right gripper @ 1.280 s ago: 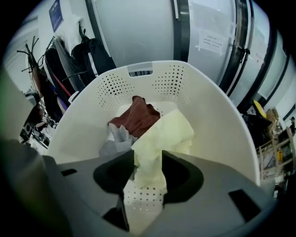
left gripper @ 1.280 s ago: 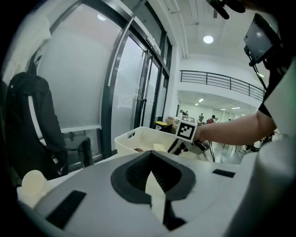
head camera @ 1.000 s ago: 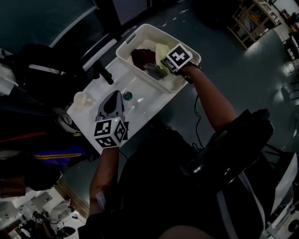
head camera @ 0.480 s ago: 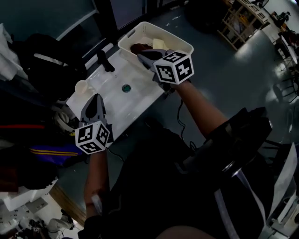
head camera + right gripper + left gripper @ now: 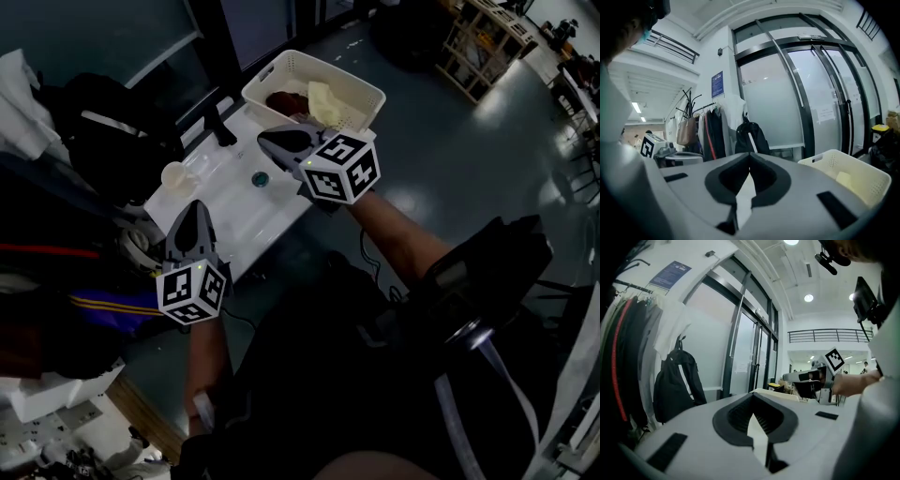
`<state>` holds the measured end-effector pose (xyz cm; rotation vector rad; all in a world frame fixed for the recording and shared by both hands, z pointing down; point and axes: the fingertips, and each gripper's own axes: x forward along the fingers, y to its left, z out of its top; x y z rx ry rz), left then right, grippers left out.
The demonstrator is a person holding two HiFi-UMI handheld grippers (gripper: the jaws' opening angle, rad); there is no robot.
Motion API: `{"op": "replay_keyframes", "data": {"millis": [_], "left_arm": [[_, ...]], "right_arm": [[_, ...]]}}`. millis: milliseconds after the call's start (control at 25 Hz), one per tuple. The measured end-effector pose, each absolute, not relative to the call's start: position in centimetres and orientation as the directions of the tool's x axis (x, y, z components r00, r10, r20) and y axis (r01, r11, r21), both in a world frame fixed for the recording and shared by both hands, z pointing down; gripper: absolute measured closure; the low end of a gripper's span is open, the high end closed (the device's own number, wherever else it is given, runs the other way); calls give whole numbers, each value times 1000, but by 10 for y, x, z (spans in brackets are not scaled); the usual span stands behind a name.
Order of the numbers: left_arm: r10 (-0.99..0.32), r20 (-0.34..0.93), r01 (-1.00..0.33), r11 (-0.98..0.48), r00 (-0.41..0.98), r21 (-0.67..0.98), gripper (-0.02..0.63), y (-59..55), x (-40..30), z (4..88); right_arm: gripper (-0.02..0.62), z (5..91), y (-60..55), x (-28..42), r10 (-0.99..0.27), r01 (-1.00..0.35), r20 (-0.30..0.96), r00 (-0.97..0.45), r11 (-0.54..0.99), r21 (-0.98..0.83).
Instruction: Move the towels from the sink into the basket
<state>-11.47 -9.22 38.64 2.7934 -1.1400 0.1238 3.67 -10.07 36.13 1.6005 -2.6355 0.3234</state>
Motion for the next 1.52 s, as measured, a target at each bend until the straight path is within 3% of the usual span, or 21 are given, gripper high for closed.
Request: {"op": "replay_keyframes", "data": {"millis": [440, 1520], "left_arm": [[-729, 110, -737, -671, 675, 75, 598, -77, -89, 370], [-795, 108, -802, -593, 597, 68, 598, -88, -86, 369]], "right_arm": [[588, 353, -102, 45, -847, -846, 86, -525, 507, -164], [588, 364, -117, 51, -827, -834, 122, -549, 533, -142]]}}
